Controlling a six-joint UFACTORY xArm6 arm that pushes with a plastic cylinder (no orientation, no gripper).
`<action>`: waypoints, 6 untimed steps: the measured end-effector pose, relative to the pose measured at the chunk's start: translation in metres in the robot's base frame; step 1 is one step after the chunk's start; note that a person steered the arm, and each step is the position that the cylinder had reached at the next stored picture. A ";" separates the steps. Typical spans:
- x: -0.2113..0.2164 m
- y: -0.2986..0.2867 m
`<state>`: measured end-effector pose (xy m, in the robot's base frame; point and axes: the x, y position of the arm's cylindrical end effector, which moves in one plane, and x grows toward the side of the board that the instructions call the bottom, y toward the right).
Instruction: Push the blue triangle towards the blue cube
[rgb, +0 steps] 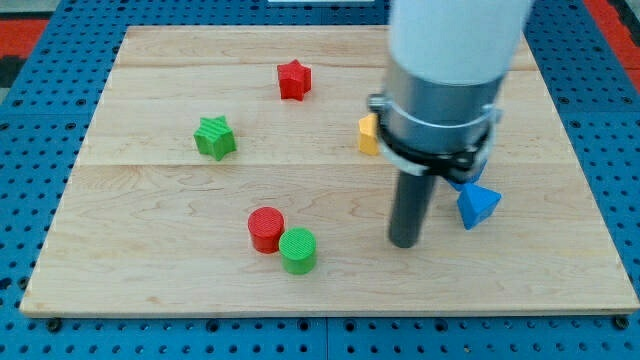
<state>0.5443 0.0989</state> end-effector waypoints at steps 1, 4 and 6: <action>-0.007 0.062; -0.017 0.115; -0.055 0.106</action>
